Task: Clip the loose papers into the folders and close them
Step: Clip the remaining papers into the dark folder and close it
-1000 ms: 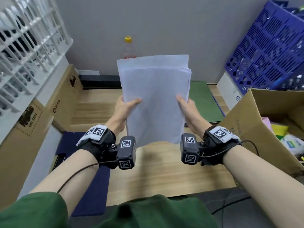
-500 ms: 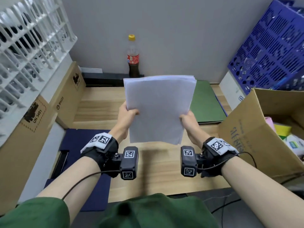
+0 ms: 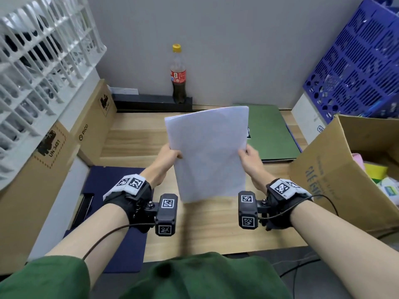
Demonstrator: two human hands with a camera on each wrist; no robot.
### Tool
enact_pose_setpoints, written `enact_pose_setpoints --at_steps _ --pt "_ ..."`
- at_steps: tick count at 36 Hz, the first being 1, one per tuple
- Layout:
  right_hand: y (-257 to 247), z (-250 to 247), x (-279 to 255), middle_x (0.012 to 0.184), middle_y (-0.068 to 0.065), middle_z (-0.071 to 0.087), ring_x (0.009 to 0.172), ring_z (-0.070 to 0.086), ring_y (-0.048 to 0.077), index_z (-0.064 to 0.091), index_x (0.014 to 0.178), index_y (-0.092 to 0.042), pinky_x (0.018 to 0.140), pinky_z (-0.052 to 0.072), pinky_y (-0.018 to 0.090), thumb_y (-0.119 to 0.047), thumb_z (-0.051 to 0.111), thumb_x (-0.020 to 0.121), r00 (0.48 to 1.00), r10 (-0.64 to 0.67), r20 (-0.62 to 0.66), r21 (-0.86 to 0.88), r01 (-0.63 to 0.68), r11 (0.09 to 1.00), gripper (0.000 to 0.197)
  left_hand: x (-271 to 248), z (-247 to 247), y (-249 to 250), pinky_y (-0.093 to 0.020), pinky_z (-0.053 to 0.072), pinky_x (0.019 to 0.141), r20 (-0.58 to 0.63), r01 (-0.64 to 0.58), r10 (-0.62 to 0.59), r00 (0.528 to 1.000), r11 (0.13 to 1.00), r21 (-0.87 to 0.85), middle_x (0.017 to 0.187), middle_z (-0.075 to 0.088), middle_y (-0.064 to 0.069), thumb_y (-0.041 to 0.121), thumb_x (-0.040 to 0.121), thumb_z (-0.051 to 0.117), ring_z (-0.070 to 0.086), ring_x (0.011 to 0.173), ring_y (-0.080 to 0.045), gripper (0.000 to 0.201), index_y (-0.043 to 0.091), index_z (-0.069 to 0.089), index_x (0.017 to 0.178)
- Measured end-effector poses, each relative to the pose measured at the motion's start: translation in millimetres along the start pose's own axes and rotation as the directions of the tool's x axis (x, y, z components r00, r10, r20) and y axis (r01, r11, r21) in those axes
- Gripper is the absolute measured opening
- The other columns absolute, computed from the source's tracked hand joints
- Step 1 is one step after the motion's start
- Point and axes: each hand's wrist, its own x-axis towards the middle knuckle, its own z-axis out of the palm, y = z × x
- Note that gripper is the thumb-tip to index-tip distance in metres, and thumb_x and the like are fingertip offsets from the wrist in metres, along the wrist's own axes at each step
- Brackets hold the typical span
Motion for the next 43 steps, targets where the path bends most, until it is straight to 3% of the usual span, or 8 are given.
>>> enact_pose_setpoints --at_steps 4,8,11,15,24,33,39,43 --pt "-2 -14 15 0.098 0.024 0.062 0.083 0.056 0.031 0.056 0.103 0.001 0.077 0.046 0.039 -0.018 0.039 0.092 0.997 -0.055 0.047 -0.252 0.066 0.966 0.028 9 -12 5 -0.032 0.048 0.09 -0.1 -0.022 0.032 0.994 0.995 0.1 0.119 0.056 -0.002 -0.003 0.082 0.055 0.055 0.112 -0.021 0.052 0.014 0.043 0.13" --pt "-6 -17 11 0.097 0.006 0.062 0.089 0.053 0.023 0.064 0.105 -0.011 0.079 0.038 0.029 -0.009 0.038 0.094 0.965 -0.058 0.257 -0.42 0.166 0.892 0.028 9 -24 9 -0.039 0.034 0.109 -0.215 -0.063 0.156 0.964 0.921 0.384 0.139 0.035 -0.004 0.013 0.077 0.07 0.036 0.129 -0.018 0.075 0.027 0.035 0.142" --pt "-11 -10 2 0.076 -0.005 0.055 0.082 0.046 0.017 0.057 0.073 -0.027 0.067 0.035 0.024 -0.002 0.039 0.092 0.917 -0.07 0.392 -0.463 0.263 0.846 0.036 0 -15 20 -0.03 0.039 0.1 0.065 -0.129 0.111 0.992 0.864 0.486 0.13 0.054 0.0 0.009 0.081 0.067 0.048 0.124 -0.017 0.052 0.022 0.054 0.13" --pt "-11 -6 2 0.085 0.007 0.058 0.083 0.049 0.018 0.063 0.097 0.004 0.066 0.034 0.026 -0.002 0.039 0.091 0.894 -0.056 0.445 -0.449 0.277 0.849 0.025 -7 6 20 -0.022 0.05 0.071 0.171 -0.07 -0.008 0.985 0.893 0.444 0.102 0.067 0.003 0.007 0.085 0.058 0.066 0.092 -0.015 0.024 0.016 0.063 0.107" --pt "26 -56 8 0.067 0.001 0.052 0.063 0.046 0.015 0.058 0.079 -0.014 0.057 0.035 0.022 -0.017 0.066 0.084 0.918 0.034 0.394 -0.386 0.132 0.913 0.01 -8 8 6 -0.027 0.052 0.072 0.064 0.048 -0.07 0.995 0.955 0.291 0.105 0.068 -0.003 0.002 0.086 0.055 0.065 0.086 -0.016 0.031 0.016 0.061 0.113" --pt "65 -87 8 0.104 0.006 0.065 0.08 0.065 0.014 0.053 0.119 -0.012 0.063 0.054 0.026 -0.003 0.058 0.09 0.95 0.228 0.211 0.228 -0.275 0.934 0.031 -11 19 -17 -0.03 0.05 0.065 -0.125 0.117 -0.11 0.986 0.992 0.043 0.107 0.069 -0.007 0.002 0.09 0.057 0.066 0.081 -0.018 0.027 0.011 0.058 0.115" --pt "20 -91 28 0.108 0.012 0.069 0.086 0.065 0.025 0.064 0.098 -0.01 0.078 0.055 0.04 -0.002 0.053 0.087 0.996 0.08 0.047 0.191 -0.088 0.978 0.018 1 31 19 -0.039 0.053 0.086 -0.249 -0.053 0.044 0.968 0.998 -0.03 0.11 0.068 -0.007 -0.001 0.088 0.05 0.065 0.102 -0.026 0.029 0.01 0.059 0.113" --pt "-25 -95 37 0.107 0.003 0.068 0.089 0.065 0.015 0.062 0.11 -0.014 0.074 0.053 0.028 -0.003 0.053 0.087 0.998 -0.066 -0.011 0.292 0.067 0.954 0.027 7 34 53 -0.023 0.05 0.072 -0.353 -0.227 0.205 0.913 0.974 -0.021 0.095 0.067 0.005 -0.005 0.085 0.043 0.062 0.084 -0.009 0.034 0.014 0.059 0.109"
